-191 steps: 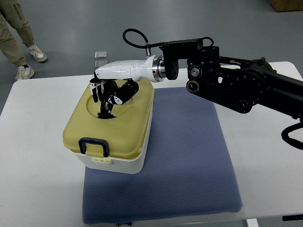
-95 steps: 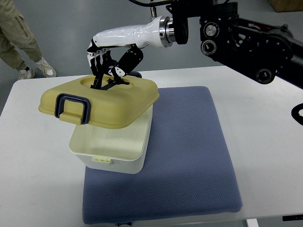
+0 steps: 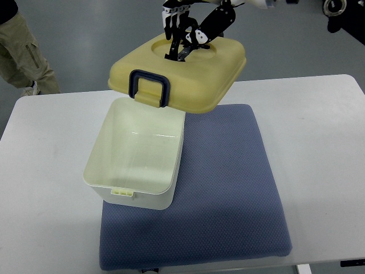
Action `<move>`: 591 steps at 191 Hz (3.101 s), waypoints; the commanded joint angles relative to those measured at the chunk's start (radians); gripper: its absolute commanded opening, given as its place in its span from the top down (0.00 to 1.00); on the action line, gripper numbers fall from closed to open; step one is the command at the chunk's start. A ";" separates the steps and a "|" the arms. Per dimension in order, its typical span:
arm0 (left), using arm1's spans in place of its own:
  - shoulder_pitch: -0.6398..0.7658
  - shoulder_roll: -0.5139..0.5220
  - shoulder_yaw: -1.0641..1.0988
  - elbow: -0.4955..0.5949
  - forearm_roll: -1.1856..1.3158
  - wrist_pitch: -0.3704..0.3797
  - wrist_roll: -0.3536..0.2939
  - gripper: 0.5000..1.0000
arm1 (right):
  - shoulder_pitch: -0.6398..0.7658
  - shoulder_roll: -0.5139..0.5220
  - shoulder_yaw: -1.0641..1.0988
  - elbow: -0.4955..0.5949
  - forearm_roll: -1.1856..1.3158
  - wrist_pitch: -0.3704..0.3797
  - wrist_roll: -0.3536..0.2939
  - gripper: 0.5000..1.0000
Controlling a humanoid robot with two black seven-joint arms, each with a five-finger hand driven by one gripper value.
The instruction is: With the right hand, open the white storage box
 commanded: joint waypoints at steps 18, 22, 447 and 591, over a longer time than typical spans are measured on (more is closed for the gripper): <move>0.000 0.000 0.000 0.000 0.000 0.000 0.000 0.00 | -0.021 -0.126 -0.018 0.000 0.000 0.000 0.027 1.00; 0.000 0.000 0.000 0.000 0.000 0.000 0.000 0.00 | -0.029 -0.142 -0.021 -0.001 -0.002 0.000 0.027 1.00; 0.000 0.000 0.003 0.003 0.000 0.002 0.001 0.00 | -0.495 -0.046 -0.205 -0.010 -0.048 0.000 0.063 0.15; 0.000 0.000 0.002 0.000 0.002 0.002 0.001 0.00 | -0.497 -0.027 0.099 -0.317 0.641 0.000 0.050 0.15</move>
